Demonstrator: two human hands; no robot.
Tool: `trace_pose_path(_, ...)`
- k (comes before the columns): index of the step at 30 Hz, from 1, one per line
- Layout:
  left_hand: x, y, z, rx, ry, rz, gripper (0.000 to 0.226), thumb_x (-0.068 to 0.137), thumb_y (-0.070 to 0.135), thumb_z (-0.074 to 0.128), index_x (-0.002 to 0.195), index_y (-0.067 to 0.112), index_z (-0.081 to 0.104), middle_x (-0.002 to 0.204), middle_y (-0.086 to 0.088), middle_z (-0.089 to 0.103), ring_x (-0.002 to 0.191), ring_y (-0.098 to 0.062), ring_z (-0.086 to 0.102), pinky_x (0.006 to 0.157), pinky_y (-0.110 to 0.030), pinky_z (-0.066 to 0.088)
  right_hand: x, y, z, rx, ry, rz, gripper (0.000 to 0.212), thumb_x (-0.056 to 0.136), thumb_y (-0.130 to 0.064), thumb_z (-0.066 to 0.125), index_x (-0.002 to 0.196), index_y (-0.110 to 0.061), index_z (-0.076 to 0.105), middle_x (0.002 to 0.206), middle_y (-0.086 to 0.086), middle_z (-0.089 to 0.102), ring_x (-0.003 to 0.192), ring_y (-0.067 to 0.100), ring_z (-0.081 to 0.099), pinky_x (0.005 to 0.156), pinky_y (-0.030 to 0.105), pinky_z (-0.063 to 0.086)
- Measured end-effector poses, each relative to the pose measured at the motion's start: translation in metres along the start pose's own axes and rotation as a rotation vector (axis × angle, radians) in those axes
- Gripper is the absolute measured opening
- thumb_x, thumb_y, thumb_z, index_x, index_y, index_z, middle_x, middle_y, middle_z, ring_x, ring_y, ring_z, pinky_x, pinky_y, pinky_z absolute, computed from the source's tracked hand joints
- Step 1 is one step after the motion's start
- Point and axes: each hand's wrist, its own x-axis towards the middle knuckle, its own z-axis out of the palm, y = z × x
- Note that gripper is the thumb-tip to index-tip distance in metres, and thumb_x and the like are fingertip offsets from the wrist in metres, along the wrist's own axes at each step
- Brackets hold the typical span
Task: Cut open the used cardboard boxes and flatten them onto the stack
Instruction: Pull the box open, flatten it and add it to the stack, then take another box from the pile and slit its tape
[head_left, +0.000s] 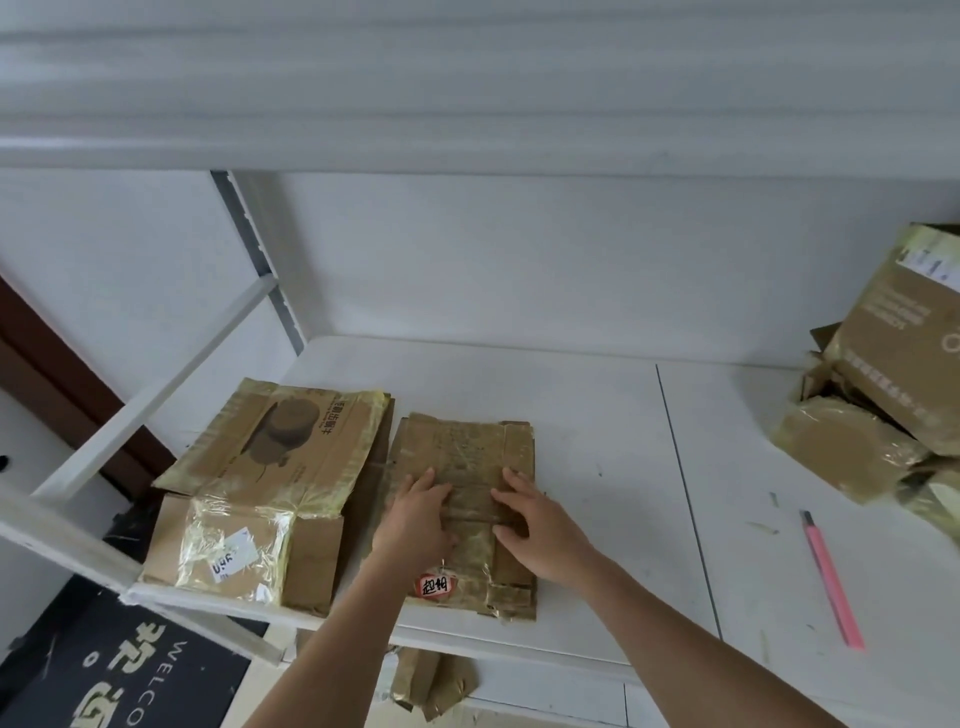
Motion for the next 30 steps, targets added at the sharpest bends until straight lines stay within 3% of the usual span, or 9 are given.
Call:
trace_pose_path(2,-0.006,0.008,-0.013,0.036,0.08,-0.004,0.051,0.087,0.015,0.068,0.135,0.024,0.052,0.146,-0.001,0.043,0.133,-0.025,0.04,0.107,-0.044,0.042,-0.006,-0.004,-0.016,0.235,0.145,-0.031,0.036,0.096,-0.016,0.059,0.132,-0.022,0.061,0.15,-0.008,0.045,0.142,0.005,0.034,0.12,0.027,0.025)
trace_pose_path(4,-0.01,0.022,-0.027,0.111,0.153,-0.002,0.035,0.088,0.01,0.066,0.12,0.023,0.059,0.128,0.001,0.053,0.115,-0.021,0.051,0.093,-0.039,0.051,-0.014,-0.009,-0.037,0.248,0.29,-0.085,0.032,0.093,-0.008,0.061,0.122,-0.019,0.067,0.13,-0.006,0.062,0.125,0.005,0.053,0.109,0.016,0.037)
trace_pose_path(6,-0.016,0.044,-0.04,0.163,0.229,0.012,0.032,0.09,0.004,0.059,0.118,0.02,0.057,0.124,-0.001,0.053,0.111,-0.022,0.053,0.09,-0.036,0.052,-0.023,-0.011,-0.059,0.17,0.369,-0.14,0.029,0.092,-0.007,0.061,0.119,-0.016,0.067,0.118,-0.004,0.065,0.114,0.009,0.059,0.098,0.011,0.04)
trace_pose_path(8,-0.023,0.07,-0.048,0.153,0.325,0.067,0.025,0.092,0.002,0.052,0.113,0.015,0.058,0.123,-0.003,0.054,0.109,-0.021,0.055,0.091,-0.035,0.051,-0.035,-0.008,-0.082,0.041,0.424,-0.167,0.027,0.093,-0.01,0.06,0.119,-0.014,0.066,0.115,-0.001,0.062,0.111,0.013,0.058,0.093,0.021,0.046)
trace_pose_path(11,-0.032,0.116,-0.049,0.149,0.435,0.214,0.017,0.096,0.016,0.049,0.108,0.013,0.06,0.121,-0.003,0.055,0.11,-0.023,0.056,0.086,-0.034,0.049,-0.059,0.004,-0.118,-0.138,0.547,-0.175,0.026,0.092,-0.012,0.061,0.117,-0.013,0.067,0.11,0.003,0.06,0.107,0.019,0.057,0.083,0.028,0.049)
trace_pose_path(15,-0.038,0.193,-0.038,0.222,0.476,0.34,0.032,0.097,0.032,0.047,0.123,0.018,0.059,0.124,-0.001,0.054,0.117,-0.022,0.053,0.09,-0.037,0.044,-0.098,0.035,-0.174,-0.351,0.696,-0.131,0.026,0.088,-0.009,0.064,0.114,-0.009,0.069,0.105,0.009,0.061,0.099,0.027,0.06,0.084,0.035,0.05)
trace_pose_path(22,-0.048,0.344,0.01,0.209,0.519,0.471,0.032,0.098,0.031,0.047,0.123,0.015,0.06,0.123,-0.003,0.055,0.113,-0.021,0.054,0.089,-0.034,0.043,-0.18,0.123,-0.285,-0.577,0.902,-0.004,0.023,0.085,-0.008,0.061,0.108,-0.006,0.066,0.114,0.014,0.057,0.107,0.034,0.053,0.089,0.044,0.049)
trace_pose_path(25,-0.053,0.398,0.025,0.19,0.554,0.49,0.031,0.098,0.03,0.046,0.122,0.016,0.06,0.121,-0.002,0.056,0.11,-0.021,0.055,0.086,-0.032,0.043,-0.201,0.155,-0.329,-0.671,1.0,0.013,0.034,0.085,-0.01,0.062,0.118,-0.006,0.06,0.127,0.017,0.052,0.109,0.035,0.05,0.095,0.044,0.046)
trace_pose_path(30,-0.06,0.447,0.034,0.186,0.575,0.454,0.03,0.096,0.027,0.048,0.122,0.016,0.061,0.119,-0.002,0.056,0.109,-0.022,0.056,0.087,-0.034,0.045,-0.196,0.186,-0.386,-0.757,0.821,0.083,0.066,0.092,-0.03,0.061,0.147,-0.005,0.036,0.155,0.019,0.032,0.144,0.036,0.026,0.117,0.049,0.019)
